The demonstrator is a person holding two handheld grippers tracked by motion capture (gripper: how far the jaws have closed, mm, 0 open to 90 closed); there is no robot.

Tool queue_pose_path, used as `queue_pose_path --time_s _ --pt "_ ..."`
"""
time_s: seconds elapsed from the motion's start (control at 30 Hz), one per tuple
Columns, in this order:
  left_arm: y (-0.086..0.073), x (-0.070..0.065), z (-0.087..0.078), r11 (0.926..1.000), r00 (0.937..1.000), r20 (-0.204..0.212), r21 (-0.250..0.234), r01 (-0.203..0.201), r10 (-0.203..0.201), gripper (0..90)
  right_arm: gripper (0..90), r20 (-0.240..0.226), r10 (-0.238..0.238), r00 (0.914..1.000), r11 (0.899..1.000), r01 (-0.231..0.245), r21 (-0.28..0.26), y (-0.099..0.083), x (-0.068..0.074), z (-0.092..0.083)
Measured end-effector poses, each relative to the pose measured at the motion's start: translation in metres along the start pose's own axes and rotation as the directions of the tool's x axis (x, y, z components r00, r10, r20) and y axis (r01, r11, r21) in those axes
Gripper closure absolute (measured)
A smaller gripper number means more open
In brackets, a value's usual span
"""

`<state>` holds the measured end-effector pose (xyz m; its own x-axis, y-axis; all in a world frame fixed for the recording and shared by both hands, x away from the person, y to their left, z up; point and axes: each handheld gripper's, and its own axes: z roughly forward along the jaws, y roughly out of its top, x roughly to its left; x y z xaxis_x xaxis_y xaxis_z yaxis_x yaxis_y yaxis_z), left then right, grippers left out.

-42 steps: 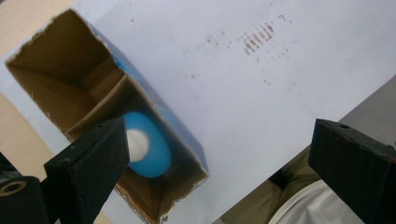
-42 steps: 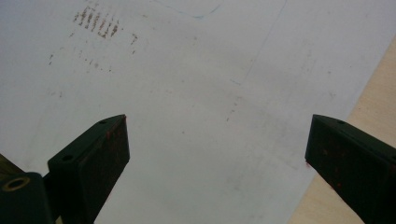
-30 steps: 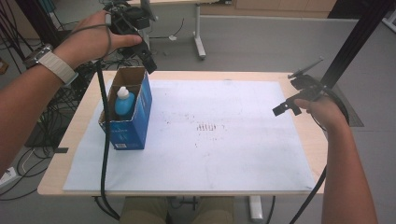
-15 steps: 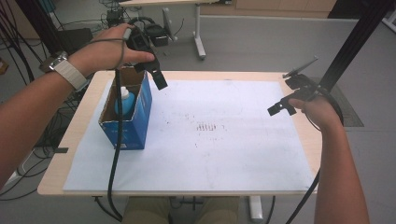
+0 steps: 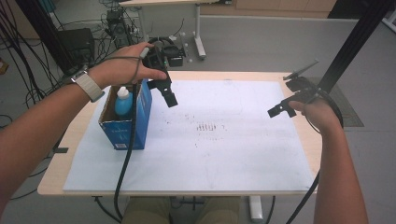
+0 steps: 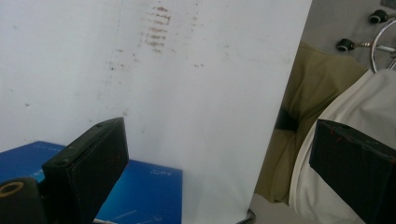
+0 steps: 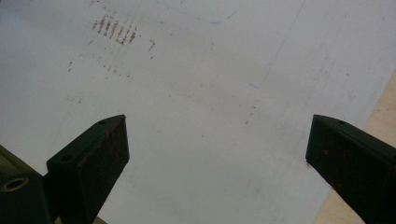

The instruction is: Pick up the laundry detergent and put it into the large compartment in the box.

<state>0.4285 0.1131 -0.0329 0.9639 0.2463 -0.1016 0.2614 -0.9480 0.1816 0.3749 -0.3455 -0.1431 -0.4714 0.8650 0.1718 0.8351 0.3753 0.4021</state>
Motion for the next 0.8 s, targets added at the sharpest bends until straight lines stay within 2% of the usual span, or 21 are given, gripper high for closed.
queue_pose_path --time_s 0.1,0.33,0.63,0.8 --pt "0.0 0.0 0.007 0.9995 0.9994 0.013 -0.009 -0.031 0.031 5.0 5.7 0.0 0.003 1.0 1.0 -0.003 0.002 -0.002 0.0 0.0" --pt "0.0 -0.004 0.015 0.9976 0.9973 0.025 -0.011 -0.069 0.069 5.2 5.7 0.002 0.007 1.0 1.0 -0.007 -0.003 -0.006 0.0 -0.003" --pt "0.0 -0.009 0.03 0.996 0.9956 0.032 -0.013 -0.088 0.088 5.1 5.7 0.006 0.009 0.9999 1.0 -0.009 -0.002 -0.01 0.003 -0.004" --pt "0.002 -0.013 0.038 0.9948 0.9946 0.02 0.0 -0.102 0.102 5.4 5.7 0.006 0.01 0.9999 1.0 -0.01 -0.003 -0.013 0.003 -0.005"
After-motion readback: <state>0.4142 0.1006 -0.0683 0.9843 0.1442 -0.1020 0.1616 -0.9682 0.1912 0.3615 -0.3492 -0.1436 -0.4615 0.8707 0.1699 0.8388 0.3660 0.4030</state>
